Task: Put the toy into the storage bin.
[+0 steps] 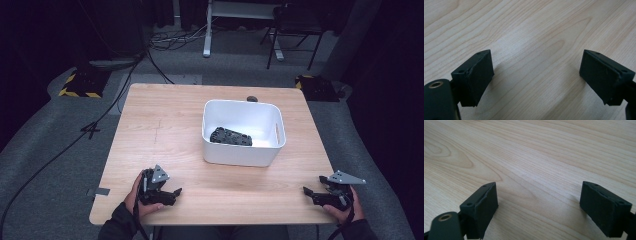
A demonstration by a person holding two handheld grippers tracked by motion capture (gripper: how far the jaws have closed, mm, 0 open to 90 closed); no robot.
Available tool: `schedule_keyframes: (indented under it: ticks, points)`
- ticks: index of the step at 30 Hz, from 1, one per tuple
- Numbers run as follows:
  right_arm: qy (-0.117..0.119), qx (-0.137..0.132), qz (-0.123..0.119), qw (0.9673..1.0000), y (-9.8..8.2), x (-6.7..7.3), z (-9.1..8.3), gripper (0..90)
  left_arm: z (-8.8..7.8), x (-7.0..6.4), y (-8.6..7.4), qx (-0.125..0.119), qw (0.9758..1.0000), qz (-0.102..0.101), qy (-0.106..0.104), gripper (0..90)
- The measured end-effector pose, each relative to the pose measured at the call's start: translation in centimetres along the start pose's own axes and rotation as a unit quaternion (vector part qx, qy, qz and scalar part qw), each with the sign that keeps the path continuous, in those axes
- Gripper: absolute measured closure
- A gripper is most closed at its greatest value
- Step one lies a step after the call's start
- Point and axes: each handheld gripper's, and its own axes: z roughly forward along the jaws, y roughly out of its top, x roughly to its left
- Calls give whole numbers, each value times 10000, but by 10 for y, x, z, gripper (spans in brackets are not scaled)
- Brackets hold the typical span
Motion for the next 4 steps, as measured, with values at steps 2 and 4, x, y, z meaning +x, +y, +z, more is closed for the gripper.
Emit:
schedule_keyframes:
  ticks: [2,4]
  points:
    - [1,-2,11,10000,0,0,0,152,0,0,0,-2,10000,0,0,123]
    - [-5,2,13,10000,0,0,0,152,0,0,0,-1,10000,-1,1,123]
